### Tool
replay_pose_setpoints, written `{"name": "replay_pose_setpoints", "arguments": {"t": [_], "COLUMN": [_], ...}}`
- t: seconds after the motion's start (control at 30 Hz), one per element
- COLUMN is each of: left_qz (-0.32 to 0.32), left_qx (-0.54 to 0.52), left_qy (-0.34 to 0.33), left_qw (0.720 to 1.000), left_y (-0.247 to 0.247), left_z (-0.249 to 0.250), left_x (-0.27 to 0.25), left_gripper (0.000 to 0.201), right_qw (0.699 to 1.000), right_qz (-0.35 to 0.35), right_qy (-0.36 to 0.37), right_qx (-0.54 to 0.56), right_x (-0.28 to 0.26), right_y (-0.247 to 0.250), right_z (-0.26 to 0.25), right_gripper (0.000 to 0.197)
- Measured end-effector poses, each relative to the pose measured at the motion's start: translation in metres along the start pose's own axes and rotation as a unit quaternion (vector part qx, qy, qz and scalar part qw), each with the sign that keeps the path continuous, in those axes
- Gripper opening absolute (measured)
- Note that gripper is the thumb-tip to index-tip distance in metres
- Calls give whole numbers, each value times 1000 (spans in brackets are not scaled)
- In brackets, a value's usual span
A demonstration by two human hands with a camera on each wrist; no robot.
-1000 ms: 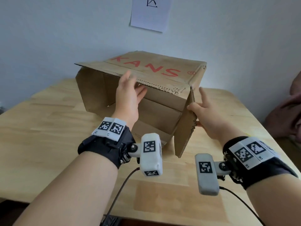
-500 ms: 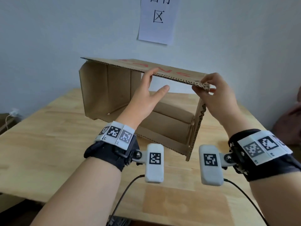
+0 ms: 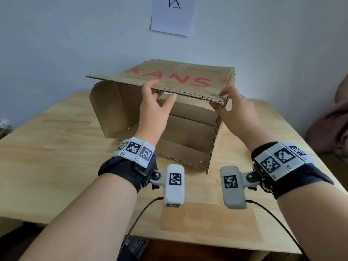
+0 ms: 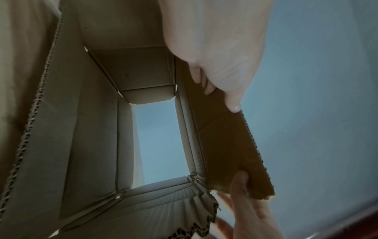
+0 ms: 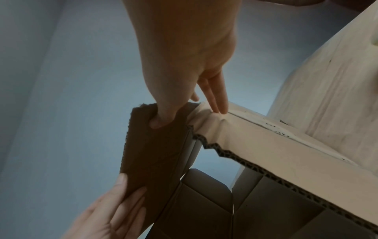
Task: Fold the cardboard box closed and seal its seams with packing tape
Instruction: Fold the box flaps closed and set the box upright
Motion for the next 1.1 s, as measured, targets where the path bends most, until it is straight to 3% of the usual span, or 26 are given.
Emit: {"name": "replay_pose_setpoints", "arguments": {"t": [0.1, 0.17, 0.3, 0.37, 0.43, 0.47, 0.53, 0.57, 0.6, 0.73, 0.97, 1.1], "left_qz": [34, 19, -136, -242, -307, -325, -345, -343, -331, -271, -162, -109], "left_qx": [-96, -125, 1, 144, 245, 254, 229, 225, 231, 239, 154, 105], "left_qy": [26, 23, -30, -28, -29, -24, -20, -33, -48, -95, -147, -110], "left_qw": [994, 992, 990, 959, 919, 911, 910, 911, 914, 928, 964, 982], "left_y": [-9, -13, -22, -31, -40, -42, -45, -46, -47, -39, -17, -16], "left_z": [-4, -2, -7, -15, -18, -20, -20, -18, -16, -13, -13, -15], "left_x": [-8, -18, -36, -43, -48, -49, -50, -51, -52, -49, -42, -33], "left_gripper": [62, 78, 118, 125, 114, 99, 49, 26, 23, 31, 32, 32], "right_qw": [998, 996, 996, 997, 997, 997, 996, 996, 996, 998, 998, 999], "right_qz": [15, 20, 48, 41, 30, 23, 10, 6, 7, 37, 43, 0], "right_qy": [36, 51, 62, 56, 53, 56, 65, 67, 66, 55, 54, 34], "right_qx": [-55, -68, -40, -35, -38, -43, -56, -61, -60, -13, 0, 37], "right_x": [2, 5, 9, 10, 11, 11, 12, 12, 13, 17, 24, 21], "right_y": [3, 3, 3, 0, -1, -1, 0, 2, 4, 10, 9, 5], "right_z": [-3, -6, -13, -15, -15, -15, -13, -12, -10, -4, -4, 2], "right_gripper": [32, 35, 38, 36, 35, 34, 36, 36, 35, 29, 19, 18]}}
Point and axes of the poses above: each hand's wrist, its own x-axis towards the middle knuckle, its own y-axis out of the back of the hand, z = x × y, the point moved 1 cm from there along x, towards the middle knuckle, and after that the axes turned 2 degrees about z, right-handed, at the moved point
